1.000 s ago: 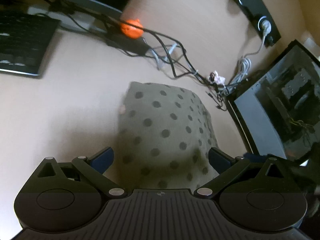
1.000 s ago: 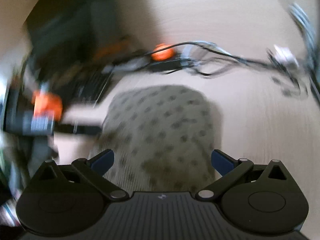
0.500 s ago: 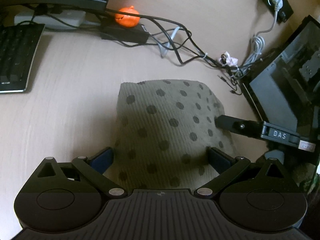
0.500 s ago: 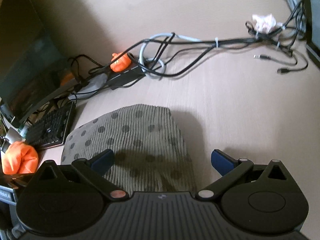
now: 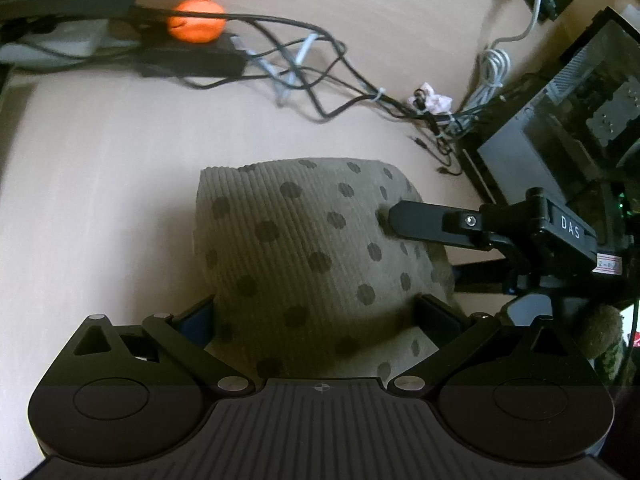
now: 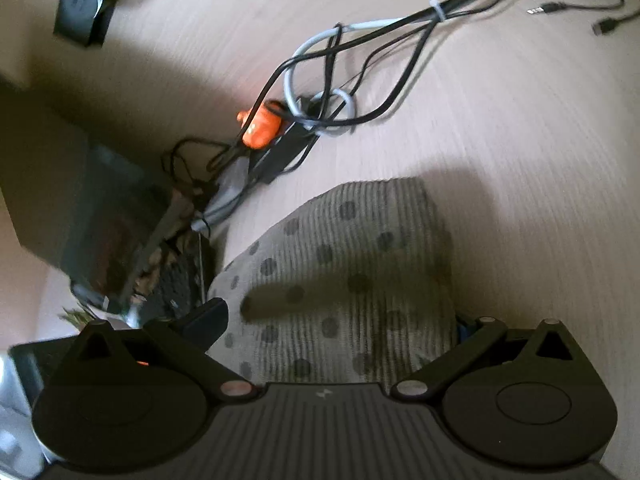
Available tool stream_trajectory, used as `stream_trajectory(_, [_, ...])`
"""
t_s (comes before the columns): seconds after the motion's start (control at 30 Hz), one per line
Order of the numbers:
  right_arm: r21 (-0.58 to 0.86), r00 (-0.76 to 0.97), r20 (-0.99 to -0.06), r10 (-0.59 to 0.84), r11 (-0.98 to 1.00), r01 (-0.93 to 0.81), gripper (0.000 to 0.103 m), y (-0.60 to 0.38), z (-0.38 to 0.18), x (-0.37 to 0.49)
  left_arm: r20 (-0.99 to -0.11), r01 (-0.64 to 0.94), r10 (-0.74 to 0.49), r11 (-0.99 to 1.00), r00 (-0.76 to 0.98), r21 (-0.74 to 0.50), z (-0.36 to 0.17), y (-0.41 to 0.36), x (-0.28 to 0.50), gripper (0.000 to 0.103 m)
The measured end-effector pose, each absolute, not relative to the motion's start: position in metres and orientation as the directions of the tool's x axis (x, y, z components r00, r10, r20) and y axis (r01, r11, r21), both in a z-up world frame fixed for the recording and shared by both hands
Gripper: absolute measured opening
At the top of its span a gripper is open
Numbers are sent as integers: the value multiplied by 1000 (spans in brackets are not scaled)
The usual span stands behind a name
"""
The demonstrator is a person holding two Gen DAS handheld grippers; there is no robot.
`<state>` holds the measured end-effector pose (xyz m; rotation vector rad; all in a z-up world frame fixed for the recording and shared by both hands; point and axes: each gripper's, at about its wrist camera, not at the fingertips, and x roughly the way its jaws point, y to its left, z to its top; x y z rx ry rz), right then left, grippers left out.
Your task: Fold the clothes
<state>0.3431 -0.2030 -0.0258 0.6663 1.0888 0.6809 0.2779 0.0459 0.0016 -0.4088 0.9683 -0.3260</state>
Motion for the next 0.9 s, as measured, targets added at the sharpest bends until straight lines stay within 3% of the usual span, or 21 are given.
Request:
stream_trajectory(0.2, [767,494,-406,769,580,-273,103,-221,21,371,-669,154,-457,873,586,-462,24,24,328,103])
stream_trajectory(0.33, [588,672,-505,542,786,-191,103,-235,35,384,-666,160,-378,917,644,-365,33,26,343,103])
stream_trajectory(0.5, [558,626,-561,543,806,-199,103,-246,17,370,-710,137,-412,901,570,-412,12,34,329,103])
stream_trajectory(0.63, [387,607,-649,459,886,-256,103,-235,-3,355,-693,160,-448,883,565,-441,12,26,329,103])
stream_trajectory(0.9, [293,542,-655,527,837,-462,103,-202,-8,311,-655,204,-517,844,550,-495,13,11,330,103])
